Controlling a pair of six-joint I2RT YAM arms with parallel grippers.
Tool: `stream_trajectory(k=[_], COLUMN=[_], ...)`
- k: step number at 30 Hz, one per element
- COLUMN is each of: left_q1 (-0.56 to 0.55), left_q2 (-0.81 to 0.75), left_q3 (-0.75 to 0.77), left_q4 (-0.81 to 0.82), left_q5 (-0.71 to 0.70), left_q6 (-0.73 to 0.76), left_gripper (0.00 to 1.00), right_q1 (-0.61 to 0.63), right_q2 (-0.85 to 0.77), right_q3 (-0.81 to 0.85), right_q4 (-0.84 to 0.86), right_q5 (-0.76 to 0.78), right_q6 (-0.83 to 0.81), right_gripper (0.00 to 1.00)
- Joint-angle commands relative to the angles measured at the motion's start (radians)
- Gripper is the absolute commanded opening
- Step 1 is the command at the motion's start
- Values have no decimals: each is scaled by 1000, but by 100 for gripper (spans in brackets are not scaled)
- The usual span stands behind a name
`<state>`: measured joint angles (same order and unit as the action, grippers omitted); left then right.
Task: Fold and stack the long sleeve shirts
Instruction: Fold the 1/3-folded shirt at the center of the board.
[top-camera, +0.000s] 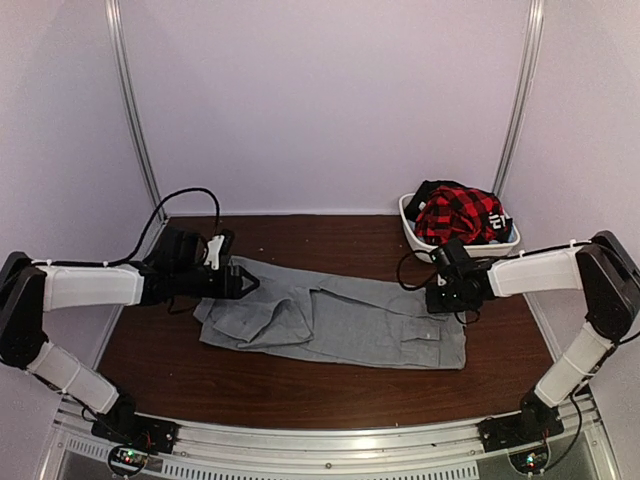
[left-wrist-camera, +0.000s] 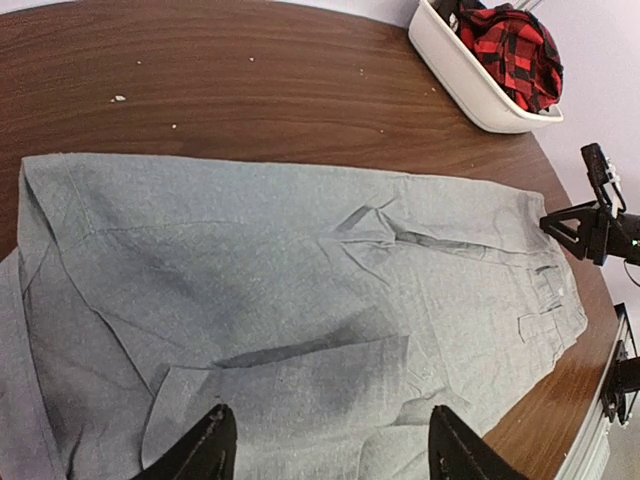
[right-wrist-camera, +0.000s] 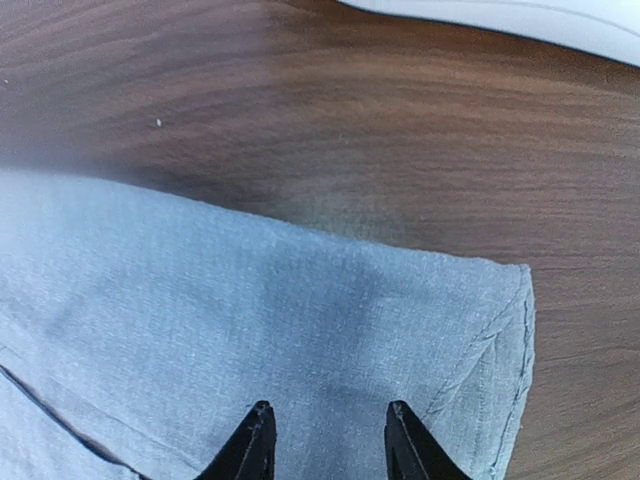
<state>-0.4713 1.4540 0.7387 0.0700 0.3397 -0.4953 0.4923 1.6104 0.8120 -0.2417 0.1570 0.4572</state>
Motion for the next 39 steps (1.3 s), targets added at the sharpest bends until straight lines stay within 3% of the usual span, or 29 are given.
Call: stream_trajectory(k=[1,5,9,23,39], left_q1=[-5,-34,-131,-285,-290], left_q2=[-109,-200,-216,-29,10], left_q3=[-62,-113,-117,-26,30], left_q4=[-98,-181,-245,-366,-366], left_q5=[-38,-80,-150,-350,-403], left_q6=[-31,-47,-63,-59,-30], left_gripper=[68,68,69,68,46], right_q1=[3,23,30,48,56], right_q2=[-72,-96,-78,-57,-44], right_q3=[25,23,14,-14,-38], right_q4=[4,24,44,80,97], right_q5=[-11,-30,-49,-91,-113], right_q6=[-31,-31,-23,-5,10], right_gripper=[39,40,40,40,40])
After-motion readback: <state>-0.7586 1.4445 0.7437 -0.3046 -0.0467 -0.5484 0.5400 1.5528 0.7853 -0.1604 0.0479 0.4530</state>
